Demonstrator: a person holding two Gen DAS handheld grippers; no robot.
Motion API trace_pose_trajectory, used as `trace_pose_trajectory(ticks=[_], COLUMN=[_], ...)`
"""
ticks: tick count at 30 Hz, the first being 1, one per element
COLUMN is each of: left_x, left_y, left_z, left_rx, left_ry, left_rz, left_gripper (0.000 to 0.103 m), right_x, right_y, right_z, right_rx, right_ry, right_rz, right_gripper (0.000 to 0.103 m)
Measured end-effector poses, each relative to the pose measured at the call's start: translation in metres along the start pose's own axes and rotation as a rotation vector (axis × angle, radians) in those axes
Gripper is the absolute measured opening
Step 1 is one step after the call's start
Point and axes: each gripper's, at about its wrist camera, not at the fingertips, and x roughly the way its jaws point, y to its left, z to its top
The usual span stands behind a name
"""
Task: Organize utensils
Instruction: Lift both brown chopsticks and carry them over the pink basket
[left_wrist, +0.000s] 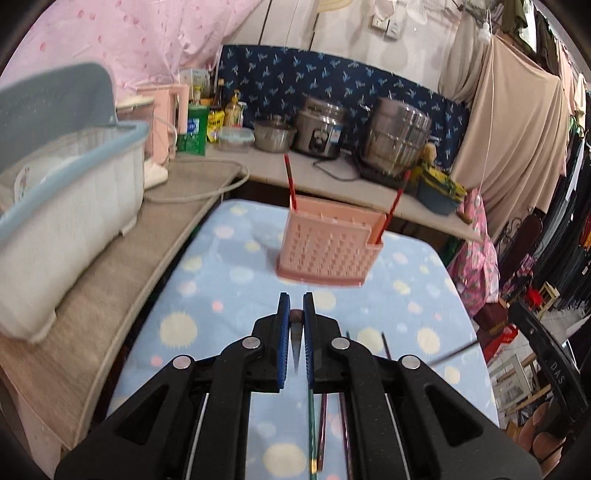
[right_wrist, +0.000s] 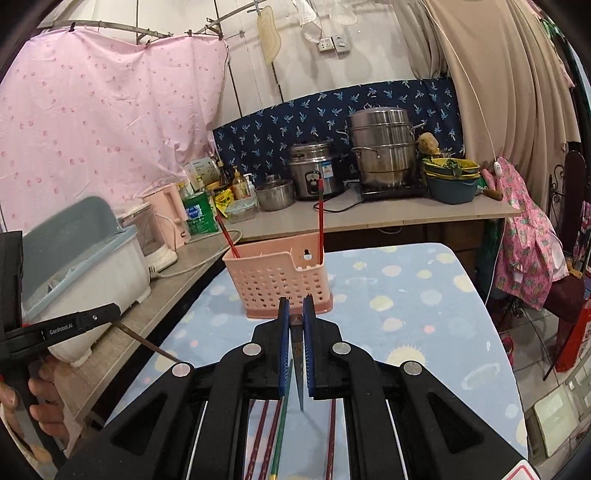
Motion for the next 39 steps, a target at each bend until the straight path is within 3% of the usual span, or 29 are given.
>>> trace_pose_trajectory(ticks=[12,19,22,27,39], left_x=[-0.001,0.015,0.034,0.076,0.154], left_y=[-0.03,-0.044,-0.047,-0.047,-0.022], left_z=[0.112,0.182,0.203,0.212,0.174], left_rx=[0.028,-0.006,-0.011,-0.008,-0.029], left_ry=[-0.173,-0.319,-0.331,-0.304,-0.171], left_rz=[-0.007,-0.001,0.016,0.059,0.07], left_gripper=[0.007,0.007,0.007,0.007,0.007], right_x=[0.024,0.074,0.097,0.143,0.225], right_y=[0.01,0.019,0.021,0.018,-0.001], right_z=[0.112,0.182,0.198,0.199,0.144], right_rx=[0.009,0.039,0.045,0.057,0.063], right_ry=[-0.171,-0.26,-0.272,-0.233,-0.076], right_rz=[0.059,0.087,0.089,0.087,0.072], right_gripper=[0.007,0.007,0.007,0.007,0.007])
